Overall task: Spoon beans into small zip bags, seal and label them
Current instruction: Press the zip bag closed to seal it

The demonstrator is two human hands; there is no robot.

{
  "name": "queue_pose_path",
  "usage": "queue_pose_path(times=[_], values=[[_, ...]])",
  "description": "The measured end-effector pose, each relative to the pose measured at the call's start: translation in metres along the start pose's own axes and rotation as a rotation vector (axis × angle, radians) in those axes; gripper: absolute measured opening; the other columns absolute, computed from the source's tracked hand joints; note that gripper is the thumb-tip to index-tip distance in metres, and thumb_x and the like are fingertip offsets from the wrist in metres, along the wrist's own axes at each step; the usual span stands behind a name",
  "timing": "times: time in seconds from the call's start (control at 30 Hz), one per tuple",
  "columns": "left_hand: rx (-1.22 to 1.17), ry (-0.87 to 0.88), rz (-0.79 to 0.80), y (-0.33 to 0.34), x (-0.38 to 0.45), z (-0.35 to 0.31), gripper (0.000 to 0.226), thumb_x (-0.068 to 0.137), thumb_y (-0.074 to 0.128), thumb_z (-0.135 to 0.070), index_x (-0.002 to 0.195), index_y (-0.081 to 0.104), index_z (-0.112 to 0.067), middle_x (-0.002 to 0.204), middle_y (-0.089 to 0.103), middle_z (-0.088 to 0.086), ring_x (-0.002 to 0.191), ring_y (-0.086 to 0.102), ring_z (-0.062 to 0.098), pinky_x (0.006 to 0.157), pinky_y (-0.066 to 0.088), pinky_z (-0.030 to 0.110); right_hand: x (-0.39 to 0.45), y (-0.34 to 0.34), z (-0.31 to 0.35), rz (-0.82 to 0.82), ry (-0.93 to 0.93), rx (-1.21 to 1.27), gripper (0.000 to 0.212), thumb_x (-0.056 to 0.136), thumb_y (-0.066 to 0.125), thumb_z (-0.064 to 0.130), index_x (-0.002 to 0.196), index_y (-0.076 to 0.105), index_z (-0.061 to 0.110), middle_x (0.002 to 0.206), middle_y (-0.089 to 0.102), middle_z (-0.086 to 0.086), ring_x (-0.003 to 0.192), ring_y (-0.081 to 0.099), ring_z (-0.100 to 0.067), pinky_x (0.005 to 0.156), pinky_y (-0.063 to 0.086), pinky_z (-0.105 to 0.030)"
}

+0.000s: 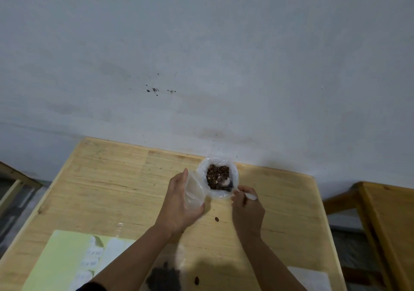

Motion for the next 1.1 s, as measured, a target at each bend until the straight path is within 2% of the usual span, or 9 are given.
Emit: queue_pose_path(times=[0.1, 0.17, 0.23, 0.33, 0.47, 0.7, 0.87, 1.0, 1.1], values=[[0.005, -0.009, 0.011, 0.003, 0.001, 0.0, 0.104, 0.071, 0.075, -0.044, 0.15, 0.011, -0.021, 0.142, 0.023, -0.002, 0.117, 0.026, -0.002, 0.099, 0.024, 0.009, 0.009, 0.016, -0.009, 0.015, 0.21, 0.225, 0.018, 0.09, 0.048, 0.007, 0.088, 0.064, 0.015, 0.072, 0.07, 0.004, 0.067, 0.068, -0.014, 0.053, 0.046, -0.005], [0.014, -0.01, 0.015, 0.005, 0.003, -0.002, 0.103, 0.072, 0.075, -0.044, 0.15, 0.011, -0.02, 0.142, 0.023, -0.002, 0.118, 0.025, -0.003, 0.099, 0.022, 0.006, 0.013, 0.026, -0.012, 0.061, 0.332, 0.445, 0.019, 0.093, 0.047, 0.007, 0.088, 0.062, 0.017, 0.082, 0.071, -0.003, 0.071, 0.068, -0.018, 0.054, 0.053, -0.017], [0.014, -0.01, 0.019, 0.007, 0.005, -0.004, 0.103, 0.073, 0.074, -0.044, 0.15, 0.011, -0.018, 0.142, 0.023, -0.002, 0.118, 0.024, -0.004, 0.098, 0.019, 0.002, 0.017, 0.031, -0.013, 0.099, 0.411, 0.579, 0.017, 0.097, 0.046, 0.013, 0.092, 0.062, 0.014, 0.088, 0.07, -0.008, 0.07, 0.068, -0.018, 0.051, 0.053, -0.022], [0.008, -0.013, 0.02, 0.01, 0.008, -0.005, 0.103, 0.073, 0.074, -0.045, 0.15, 0.011, -0.018, 0.142, 0.023, -0.003, 0.119, 0.024, -0.005, 0.096, 0.018, 0.001, 0.022, 0.031, -0.019, 0.111, 0.498, 0.67, 0.023, 0.098, 0.042, 0.017, 0.1, 0.063, 0.005, 0.09, 0.07, -0.014, 0.067, 0.068, -0.018, 0.05, 0.052, -0.023], [0.013, -0.028, 0.032, 0.014, 0.011, -0.003, 0.106, 0.072, 0.073, -0.05, 0.151, 0.009, -0.018, 0.142, 0.022, -0.003, 0.12, 0.025, -0.003, 0.099, 0.022, 0.007, 0.022, 0.023, -0.021, 0.114, 0.558, 0.765, 0.024, 0.097, 0.045, 0.017, 0.098, 0.064, 0.003, 0.082, 0.072, -0.011, 0.061, 0.068, -0.013, 0.046, 0.052, -0.02], [0.019, -0.045, 0.063, 0.021, 0.016, 0.0, 0.11, 0.07, 0.071, -0.054, 0.151, 0.005, -0.02, 0.143, 0.019, -0.006, 0.119, 0.022, -0.005, 0.1, 0.023, 0.01, 0.024, 0.0, -0.007, 0.141, 0.496, 0.817, 0.025, 0.097, 0.045, 0.02, 0.092, 0.065, 0.006, 0.083, 0.07, -0.013, 0.062, 0.068, -0.014, 0.044, 0.049, -0.02], [0.02, -0.047, 0.078, 0.026, 0.02, 0.0, 0.111, 0.071, 0.072, -0.053, 0.151, 0.003, -0.018, 0.145, 0.017, -0.005, 0.13, 0.025, 0.005, 0.103, 0.021, 0.012, 0.022, -0.015, 0.011, 0.201, 0.377, 0.738, 0.032, 0.1, 0.039, 0.022, 0.092, 0.065, 0.005, 0.082, 0.07, -0.014, 0.064, 0.067, -0.015, 0.042, 0.047, -0.021], [0.024, -0.037, 0.074, 0.028, 0.021, -0.001, 0.111, 0.071, 0.071, -0.053, 0.151, 0.003, -0.018, 0.145, 0.017, -0.005, 0.133, 0.026, 0.009, 0.103, 0.023, 0.013, 0.014, -0.021, 0.031, 0.249, 0.136, 0.511, 0.031, 0.1, 0.039, 0.019, 0.091, 0.067, 0.009, 0.08, 0.07, -0.013, 0.065, 0.067, -0.015, 0.042, 0.048, -0.023], [-0.01, -0.037, 0.081, 0.028, 0.021, 0.001, 0.112, 0.07, 0.072, -0.053, 0.152, 0.003, -0.019, 0.145, 0.017, -0.007, 0.126, 0.03, 0.003, 0.101, 0.027, 0.011, 0.008, -0.02, 0.046, 0.241, -0.112, 0.351, 0.026, 0.098, 0.041, 0.015, 0.094, 0.067, 0.012, 0.078, 0.07, -0.005, 0.066, 0.066, -0.012, 0.042, 0.05, -0.024]])
Point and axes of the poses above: each hand's wrist, its own x-axis towards the middle knuckle, its own y-axis out of the palm, z = x × y, the point moved 5 cm from there along x, towards the middle knuckle
